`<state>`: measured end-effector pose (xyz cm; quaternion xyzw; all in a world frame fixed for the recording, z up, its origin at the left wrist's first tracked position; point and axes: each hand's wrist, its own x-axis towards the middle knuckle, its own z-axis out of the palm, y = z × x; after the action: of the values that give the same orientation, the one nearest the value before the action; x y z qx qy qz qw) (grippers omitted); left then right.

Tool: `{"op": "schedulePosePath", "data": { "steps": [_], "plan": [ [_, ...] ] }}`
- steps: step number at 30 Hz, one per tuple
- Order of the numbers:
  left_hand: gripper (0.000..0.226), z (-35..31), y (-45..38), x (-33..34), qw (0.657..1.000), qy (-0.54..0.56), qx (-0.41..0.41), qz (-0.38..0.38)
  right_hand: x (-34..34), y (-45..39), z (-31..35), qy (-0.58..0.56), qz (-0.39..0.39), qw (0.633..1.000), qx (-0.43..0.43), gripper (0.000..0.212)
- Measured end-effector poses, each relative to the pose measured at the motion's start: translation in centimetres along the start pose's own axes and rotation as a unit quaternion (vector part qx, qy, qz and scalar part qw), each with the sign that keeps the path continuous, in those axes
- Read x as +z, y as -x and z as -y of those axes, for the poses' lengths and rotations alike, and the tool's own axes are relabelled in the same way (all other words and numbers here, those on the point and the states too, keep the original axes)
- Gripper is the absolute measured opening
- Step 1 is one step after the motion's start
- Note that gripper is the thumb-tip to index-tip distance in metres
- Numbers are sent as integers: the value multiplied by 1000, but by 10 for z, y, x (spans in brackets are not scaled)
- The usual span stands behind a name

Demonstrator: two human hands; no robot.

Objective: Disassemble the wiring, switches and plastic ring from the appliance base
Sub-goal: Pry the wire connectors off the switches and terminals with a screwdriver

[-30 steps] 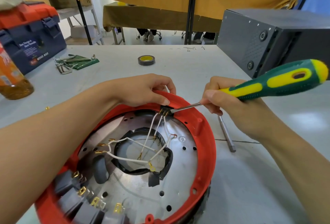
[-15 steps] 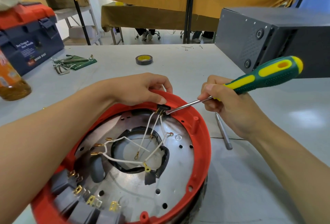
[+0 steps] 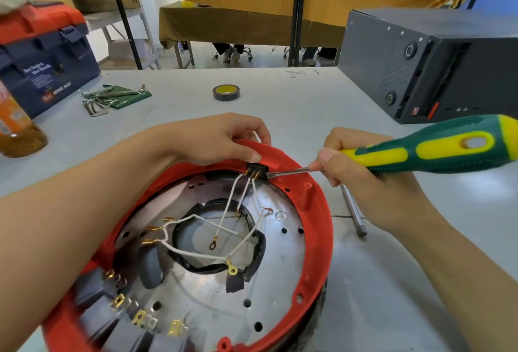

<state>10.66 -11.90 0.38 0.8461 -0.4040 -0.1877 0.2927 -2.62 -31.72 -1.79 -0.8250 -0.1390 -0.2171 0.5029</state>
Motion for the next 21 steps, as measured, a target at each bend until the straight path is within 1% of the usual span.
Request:
{"op": "schedulePosePath", "data": {
  "steps": [4, 11, 15, 21],
  "plan": [
    [17, 0, 0, 0, 1000, -3, -3, 1, 1, 1, 0, -3, -6, 1000, 1, 29],
    [19, -2, 0, 1, 1000, 8, -5, -4, 0, 1, -2, -25, -8, 1000, 0, 33],
    [16, -3, 1, 0, 1000, 1, -4, 1, 1, 2, -2, -34, -4, 999, 2, 34],
    [17, -2, 0, 1, 1000, -3, -5, 3, 1, 3, -3, -6, 0, 1000, -13, 33]
  ]
}}
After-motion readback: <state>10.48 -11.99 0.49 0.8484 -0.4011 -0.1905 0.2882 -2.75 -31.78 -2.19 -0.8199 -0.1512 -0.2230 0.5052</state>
